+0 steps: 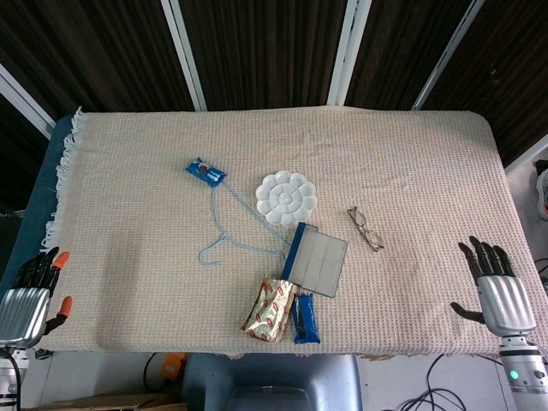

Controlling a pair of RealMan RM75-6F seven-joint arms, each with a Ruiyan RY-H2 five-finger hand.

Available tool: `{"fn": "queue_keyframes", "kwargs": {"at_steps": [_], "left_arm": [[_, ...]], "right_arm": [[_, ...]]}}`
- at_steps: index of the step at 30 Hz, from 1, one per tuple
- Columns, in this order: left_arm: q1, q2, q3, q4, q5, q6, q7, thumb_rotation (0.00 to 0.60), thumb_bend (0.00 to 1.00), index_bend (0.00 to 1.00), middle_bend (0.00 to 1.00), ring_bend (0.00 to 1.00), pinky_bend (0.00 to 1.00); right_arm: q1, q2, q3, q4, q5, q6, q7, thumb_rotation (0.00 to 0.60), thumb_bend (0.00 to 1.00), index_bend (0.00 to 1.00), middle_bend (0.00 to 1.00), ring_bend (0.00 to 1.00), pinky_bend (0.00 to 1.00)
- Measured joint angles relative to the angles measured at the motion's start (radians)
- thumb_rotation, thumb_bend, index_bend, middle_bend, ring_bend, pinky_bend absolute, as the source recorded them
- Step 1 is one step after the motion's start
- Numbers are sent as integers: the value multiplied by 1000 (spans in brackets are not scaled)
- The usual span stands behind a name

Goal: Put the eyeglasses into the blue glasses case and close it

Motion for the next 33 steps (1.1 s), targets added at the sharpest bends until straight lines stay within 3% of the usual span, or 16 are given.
{"fn": "queue_keyframes", "kwargs": {"at_steps": [12, 20, 27, 33], "left_arm": [[-3, 6, 3, 1, 15, 2, -28, 600, 414, 0, 0, 0, 108], [-6, 10, -2, 4, -2, -8, -30, 600, 418, 0, 0, 0, 110], [-4, 13, -8, 3, -17, -7, -34, 600, 428, 0, 0, 0, 110], [-2, 14, -6, 2, -14, -4, -38, 600, 427, 0, 0, 0, 112]], "right_arm": [[61, -20, 20, 63, 61, -125, -8, 600, 205, 63, 0, 0, 0], [222, -70, 58, 204, 156, -391, -90, 600, 495, 207, 0, 0, 0], [401, -148, 72, 336, 224, -608, -213, 600, 557, 259, 0, 0, 0], [477, -188, 65, 362, 264, -679, -288, 600, 620, 273, 0, 0, 0]]}}
